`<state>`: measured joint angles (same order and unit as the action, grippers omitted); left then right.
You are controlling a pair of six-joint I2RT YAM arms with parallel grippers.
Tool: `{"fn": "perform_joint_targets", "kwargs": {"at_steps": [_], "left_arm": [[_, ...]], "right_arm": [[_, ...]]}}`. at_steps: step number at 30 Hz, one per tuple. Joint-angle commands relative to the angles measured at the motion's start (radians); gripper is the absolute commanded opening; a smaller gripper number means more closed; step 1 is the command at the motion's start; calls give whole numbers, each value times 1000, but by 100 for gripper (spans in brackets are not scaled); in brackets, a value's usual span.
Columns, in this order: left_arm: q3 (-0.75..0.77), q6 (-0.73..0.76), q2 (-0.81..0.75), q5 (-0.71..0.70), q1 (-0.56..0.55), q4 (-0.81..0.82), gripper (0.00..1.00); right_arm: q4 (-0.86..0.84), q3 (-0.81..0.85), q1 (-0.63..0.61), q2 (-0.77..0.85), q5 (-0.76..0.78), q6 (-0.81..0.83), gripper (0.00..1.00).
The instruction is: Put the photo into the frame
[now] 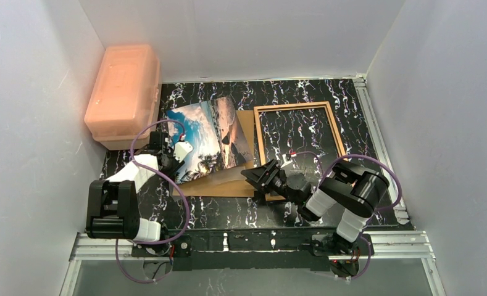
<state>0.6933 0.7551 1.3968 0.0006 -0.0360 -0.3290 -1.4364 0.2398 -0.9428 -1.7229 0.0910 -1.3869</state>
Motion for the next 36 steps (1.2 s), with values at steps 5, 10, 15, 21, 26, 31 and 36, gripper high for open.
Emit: {"fn": "perform_joint_targets", "kwargs": {"at_steps": [5,10,15,21,26,31,36], "left_arm": [[-88,17,24,-2,-49,-109,38],[-95,28,23,-32,-59,-99,37],[-99,34,24,-35,-62,-95,37],[-111,52,27,-46,-65,-83,37],[-113,70,38,-57,-72,-76,37],[-125,98,33,-75,-81,-61,37],[-143,118,26,-87,-84,-47,36]], "right_arm": [[-115,30,39,18,-49,10,78],[-126,73,54,-49,-99,9,78],[-140,105,66,-138,-142,1,76],[-82,180,70,-172,-146,35,73],[-80,227,80,-213,-141,46,70],[-83,249,83,-257,-106,49,65],[-70,284,83,-287,-95,48,46]]}}
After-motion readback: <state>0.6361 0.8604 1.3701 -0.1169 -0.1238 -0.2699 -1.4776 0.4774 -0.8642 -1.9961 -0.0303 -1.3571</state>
